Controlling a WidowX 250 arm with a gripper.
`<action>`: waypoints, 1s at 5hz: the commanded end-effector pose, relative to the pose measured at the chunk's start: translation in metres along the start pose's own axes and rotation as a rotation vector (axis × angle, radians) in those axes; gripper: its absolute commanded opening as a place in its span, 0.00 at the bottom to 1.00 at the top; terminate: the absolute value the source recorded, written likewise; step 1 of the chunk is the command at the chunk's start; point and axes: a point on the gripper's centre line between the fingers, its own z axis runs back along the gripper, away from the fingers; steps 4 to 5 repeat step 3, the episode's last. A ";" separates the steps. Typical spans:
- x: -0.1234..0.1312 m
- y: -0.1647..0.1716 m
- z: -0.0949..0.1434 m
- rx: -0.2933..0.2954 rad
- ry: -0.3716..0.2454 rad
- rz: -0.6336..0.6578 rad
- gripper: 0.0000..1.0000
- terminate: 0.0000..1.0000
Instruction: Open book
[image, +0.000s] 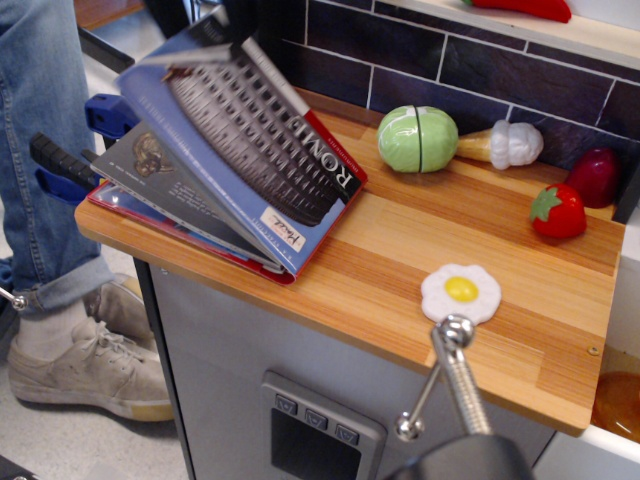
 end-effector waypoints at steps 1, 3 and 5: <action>-0.008 -0.074 0.025 -0.148 -0.028 -0.050 1.00 0.00; -0.017 -0.128 0.025 -0.284 0.006 -0.043 1.00 1.00; -0.017 -0.128 0.025 -0.284 0.006 -0.043 1.00 1.00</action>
